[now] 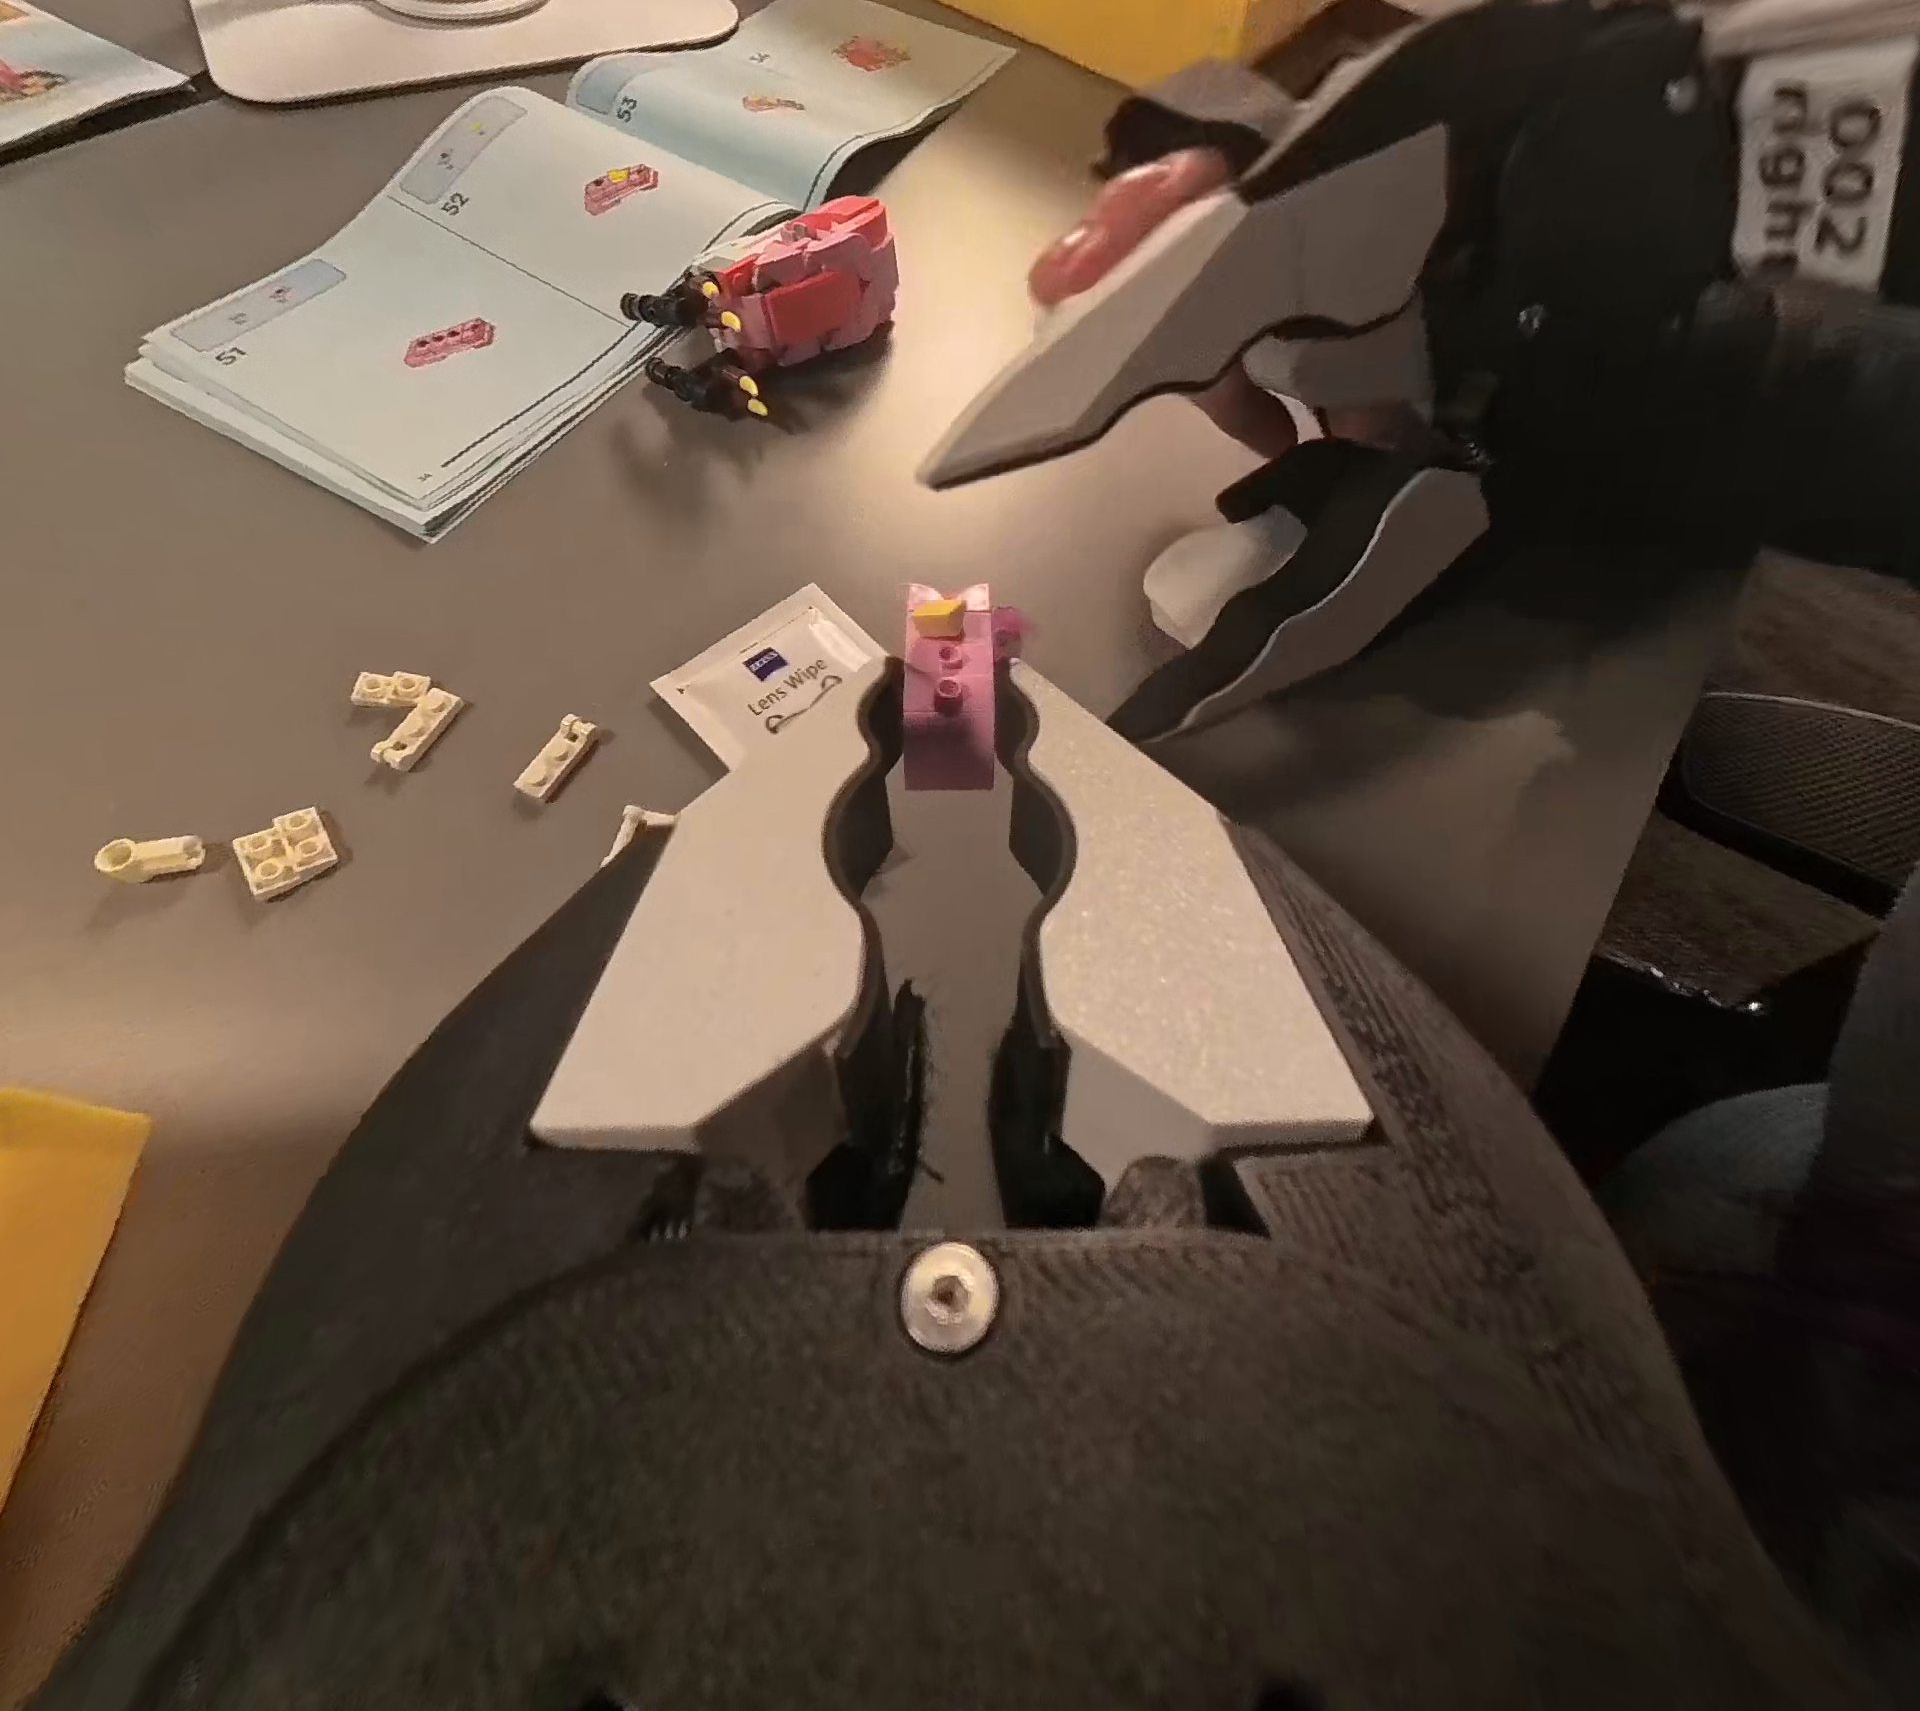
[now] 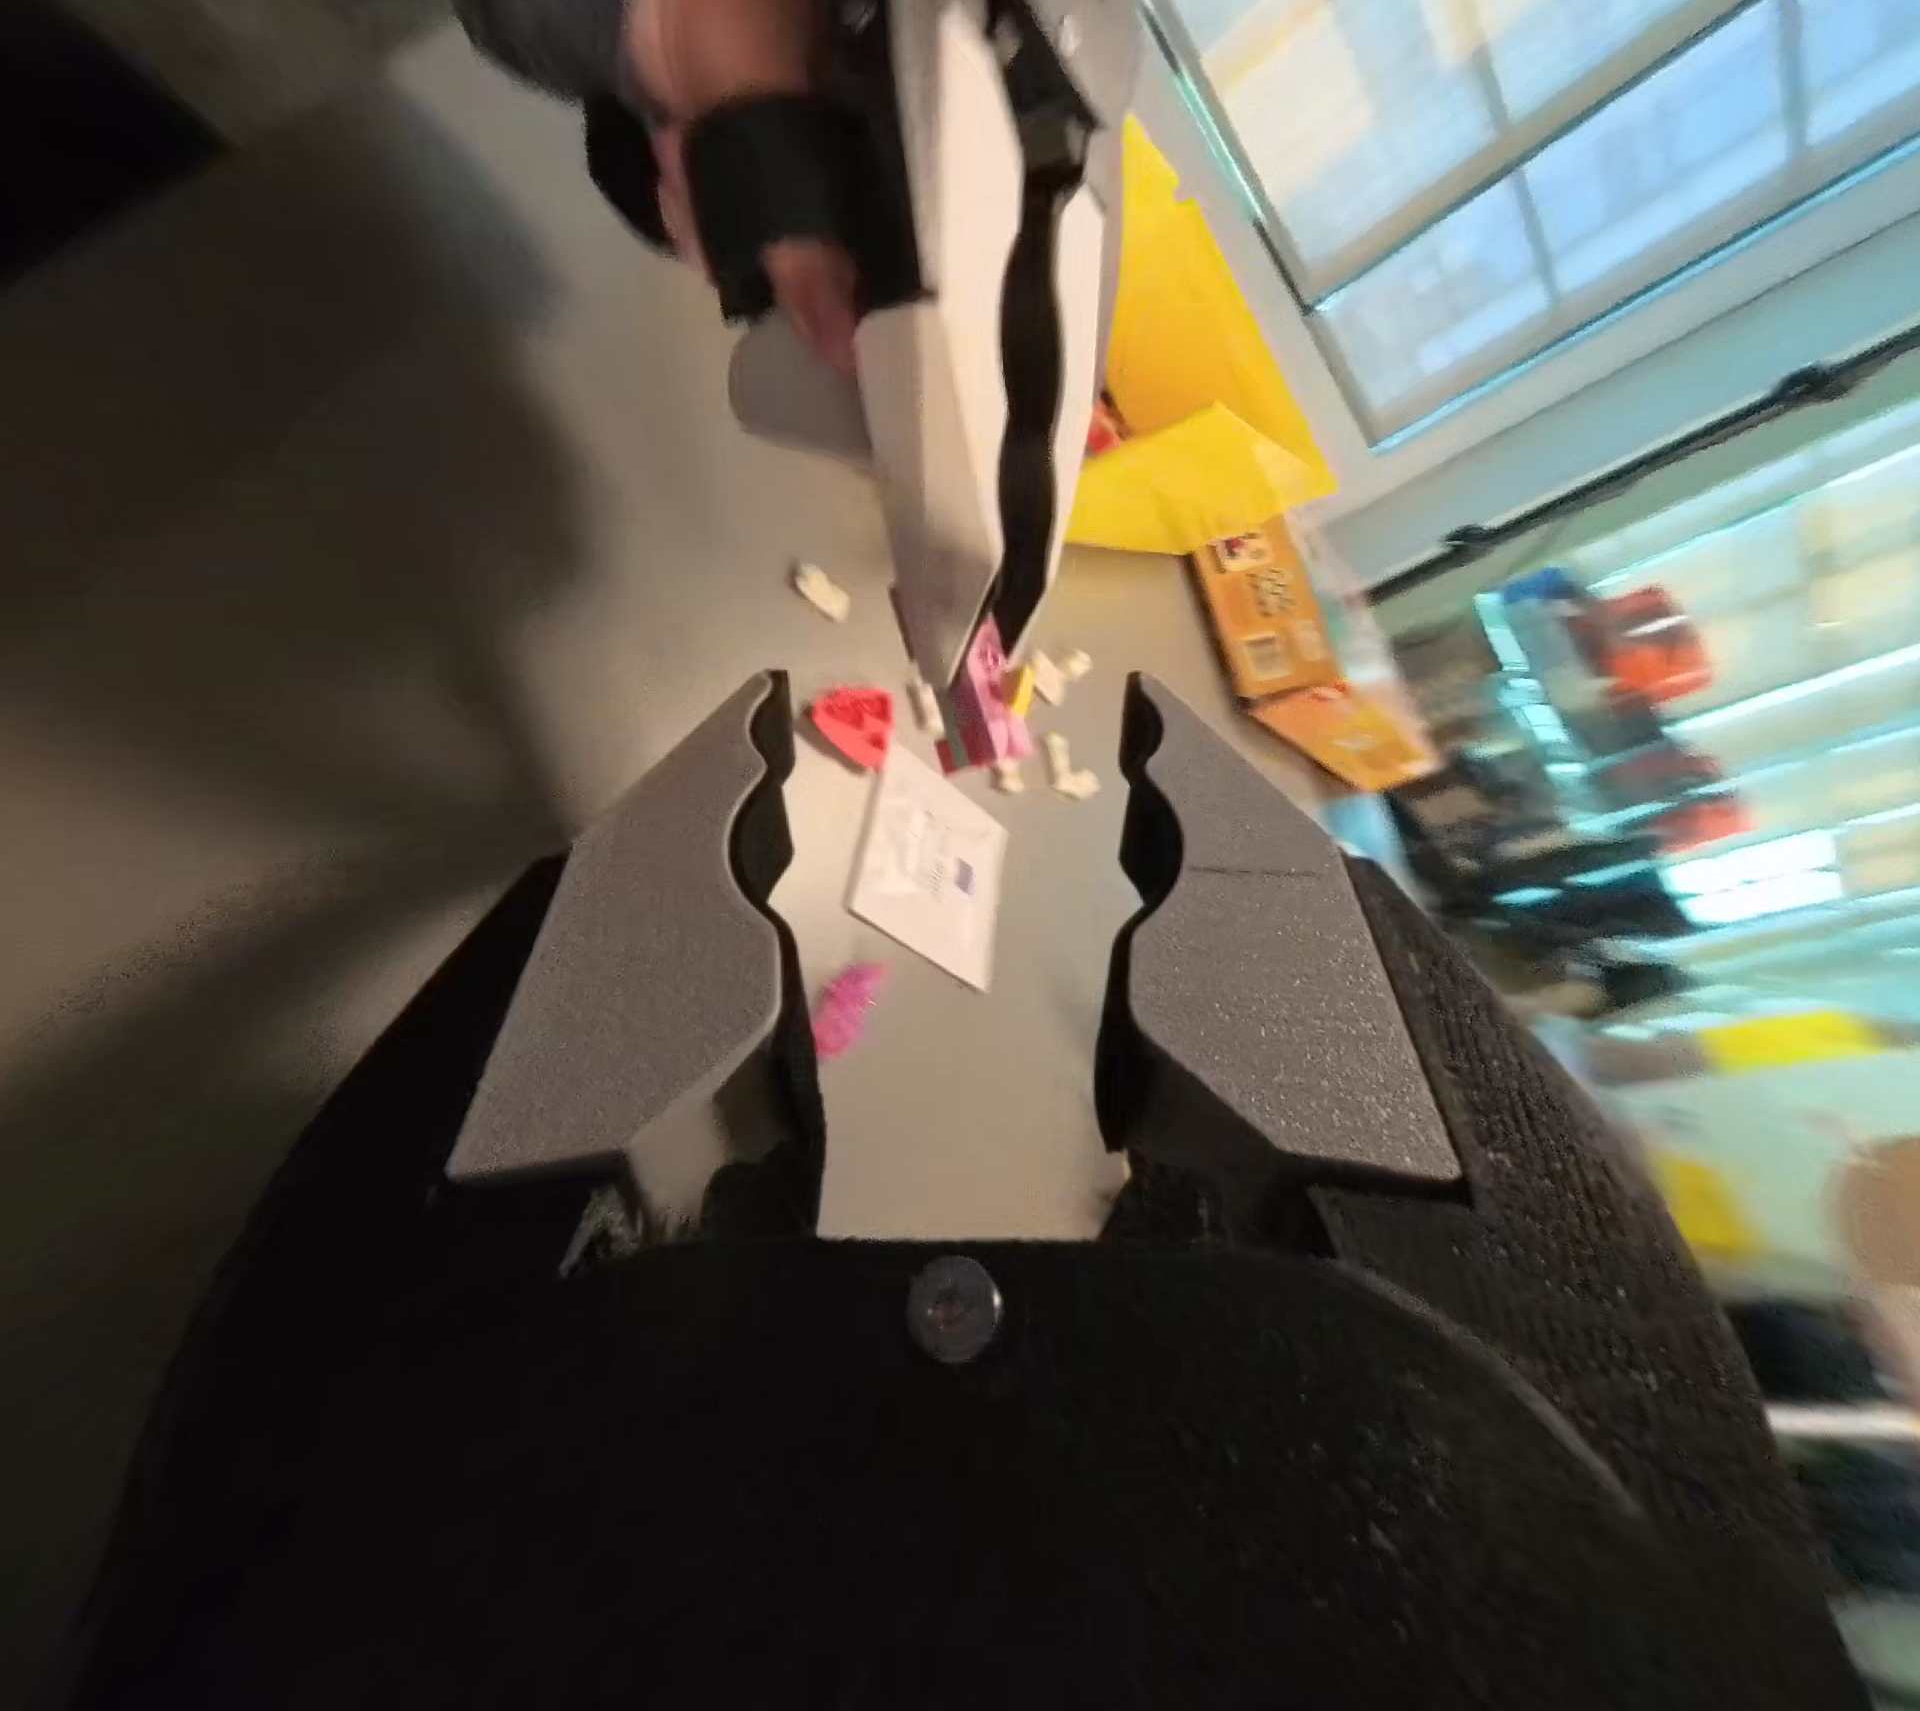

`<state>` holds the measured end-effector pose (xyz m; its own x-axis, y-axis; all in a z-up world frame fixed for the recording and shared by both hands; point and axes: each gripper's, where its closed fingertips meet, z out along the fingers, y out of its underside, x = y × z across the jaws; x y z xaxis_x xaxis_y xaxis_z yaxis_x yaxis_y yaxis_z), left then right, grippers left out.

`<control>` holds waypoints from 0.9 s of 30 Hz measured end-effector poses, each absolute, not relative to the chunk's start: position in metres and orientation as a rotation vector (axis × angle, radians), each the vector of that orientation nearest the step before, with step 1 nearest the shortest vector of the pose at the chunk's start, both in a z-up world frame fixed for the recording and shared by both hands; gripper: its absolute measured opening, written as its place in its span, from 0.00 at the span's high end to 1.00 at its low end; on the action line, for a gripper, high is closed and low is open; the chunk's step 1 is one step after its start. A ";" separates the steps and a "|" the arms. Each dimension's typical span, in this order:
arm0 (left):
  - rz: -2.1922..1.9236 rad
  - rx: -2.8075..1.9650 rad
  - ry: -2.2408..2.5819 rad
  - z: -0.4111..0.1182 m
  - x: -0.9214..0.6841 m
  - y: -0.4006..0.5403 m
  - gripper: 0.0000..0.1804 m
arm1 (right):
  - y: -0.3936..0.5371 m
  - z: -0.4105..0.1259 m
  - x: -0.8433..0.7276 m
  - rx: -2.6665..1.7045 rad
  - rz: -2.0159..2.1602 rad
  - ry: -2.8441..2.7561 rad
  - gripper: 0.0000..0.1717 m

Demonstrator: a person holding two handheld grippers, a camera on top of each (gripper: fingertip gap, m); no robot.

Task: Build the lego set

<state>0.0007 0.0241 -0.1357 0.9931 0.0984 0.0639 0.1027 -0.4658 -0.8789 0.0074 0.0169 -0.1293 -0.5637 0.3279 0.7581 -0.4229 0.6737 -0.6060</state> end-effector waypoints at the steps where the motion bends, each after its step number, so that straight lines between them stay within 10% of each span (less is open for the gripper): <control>1: -0.004 -2.064 -0.108 -0.136 0.004 0.025 0.91 | 0.013 -0.127 0.011 0.025 1.099 -1.969 0.63; 27: -0.313 -1.977 -0.060 -0.108 0.024 0.027 0.91 | 0.018 -0.104 0.013 0.170 0.848 -1.751 0.91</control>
<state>0.0243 0.0274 -0.1085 0.9640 -0.0999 0.2463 0.1841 -0.4175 -0.8898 0.0130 0.0184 -0.1042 -0.3622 0.2959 0.8839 -0.5103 0.7306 -0.4537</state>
